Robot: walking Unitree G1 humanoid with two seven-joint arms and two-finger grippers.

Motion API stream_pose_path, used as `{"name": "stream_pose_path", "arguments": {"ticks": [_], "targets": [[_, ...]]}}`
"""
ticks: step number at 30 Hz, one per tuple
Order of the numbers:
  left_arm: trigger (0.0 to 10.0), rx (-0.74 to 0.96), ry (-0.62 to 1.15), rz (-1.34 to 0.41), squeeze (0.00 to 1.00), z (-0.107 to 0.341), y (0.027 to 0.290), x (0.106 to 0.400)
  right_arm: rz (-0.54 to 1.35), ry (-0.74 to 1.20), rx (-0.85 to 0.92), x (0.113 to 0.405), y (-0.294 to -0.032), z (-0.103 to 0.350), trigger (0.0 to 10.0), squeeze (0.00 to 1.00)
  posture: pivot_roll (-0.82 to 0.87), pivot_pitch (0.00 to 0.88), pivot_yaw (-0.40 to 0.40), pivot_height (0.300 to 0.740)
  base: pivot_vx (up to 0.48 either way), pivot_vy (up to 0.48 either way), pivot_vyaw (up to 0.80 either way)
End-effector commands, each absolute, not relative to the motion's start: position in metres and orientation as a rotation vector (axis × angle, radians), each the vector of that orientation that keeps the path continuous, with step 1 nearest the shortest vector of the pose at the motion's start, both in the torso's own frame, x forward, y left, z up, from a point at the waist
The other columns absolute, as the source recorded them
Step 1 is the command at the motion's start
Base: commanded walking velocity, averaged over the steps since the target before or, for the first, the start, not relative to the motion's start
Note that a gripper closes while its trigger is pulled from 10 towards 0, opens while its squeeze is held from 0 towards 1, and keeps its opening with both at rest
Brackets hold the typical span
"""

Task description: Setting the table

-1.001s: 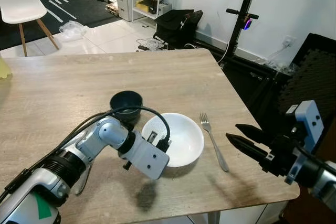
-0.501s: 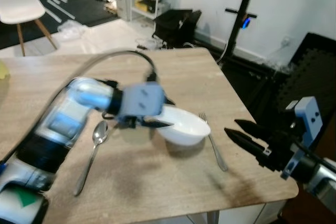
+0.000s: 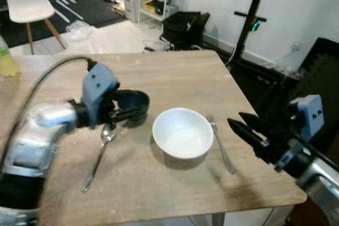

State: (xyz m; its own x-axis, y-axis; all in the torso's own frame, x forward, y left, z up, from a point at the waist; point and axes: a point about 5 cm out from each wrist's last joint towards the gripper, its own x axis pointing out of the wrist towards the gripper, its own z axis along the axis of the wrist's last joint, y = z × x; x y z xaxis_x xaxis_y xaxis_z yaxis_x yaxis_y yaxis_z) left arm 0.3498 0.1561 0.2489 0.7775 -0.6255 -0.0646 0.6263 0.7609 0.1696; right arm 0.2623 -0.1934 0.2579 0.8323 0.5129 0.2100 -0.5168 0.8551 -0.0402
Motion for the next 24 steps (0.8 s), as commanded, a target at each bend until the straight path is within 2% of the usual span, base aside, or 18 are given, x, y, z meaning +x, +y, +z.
{"name": "stream_pose_path", "arguments": {"ticks": [1,3,4,5,7,12,13,24], "targets": [[10.0,0.048,0.126,-0.616,0.03,0.234,0.134,0.358,0.475,-0.251,0.002,0.266,-0.194,0.260,10.0,0.00,0.07,0.130,0.039,0.740,0.000,0.000,0.00],[10.0,0.019,0.150,-0.608,0.03,0.231,0.127,0.358,0.464,-0.260,0.000,0.267,-0.192,0.262,10.0,0.00,0.07,0.130,0.039,0.740,0.000,0.000,0.00],[10.0,0.002,0.166,-0.629,1.00,0.229,0.115,0.358,0.457,-0.271,-0.001,0.266,-0.192,0.264,10.0,0.00,0.06,0.130,0.046,0.740,0.000,0.000,0.00],[10.0,0.002,0.166,-0.629,1.00,0.229,0.115,0.358,0.457,-0.271,-0.001,0.266,-0.192,0.264,10.0,0.00,0.06,0.130,0.046,0.740,0.000,0.000,0.00],[10.0,-0.022,0.161,-0.694,1.00,0.231,0.089,0.356,0.443,-0.288,0.007,0.264,-0.191,0.266,10.0,0.00,0.05,0.128,0.059,0.740,0.000,0.000,0.00],[10.0,-0.037,0.177,-0.701,1.00,0.235,0.075,0.355,0.434,-0.293,0.009,0.264,-0.191,0.265,10.0,0.00,0.05,0.125,0.069,0.740,0.000,0.000,0.00],[10.0,0.016,0.168,-0.691,0.00,0.240,0.064,0.352,0.427,-0.298,0.012,0.263,-0.191,0.264,10.0,0.00,0.04,0.122,0.084,0.740,0.000,0.000,0.00],[10.0,0.068,0.211,-0.586,0.00,0.235,0.072,0.349,0.415,-0.300,0.028,0.263,-0.191,0.262,10.0,0.00,0.05,0.118,0.078,0.740,0.000,0.000,0.00]]}}
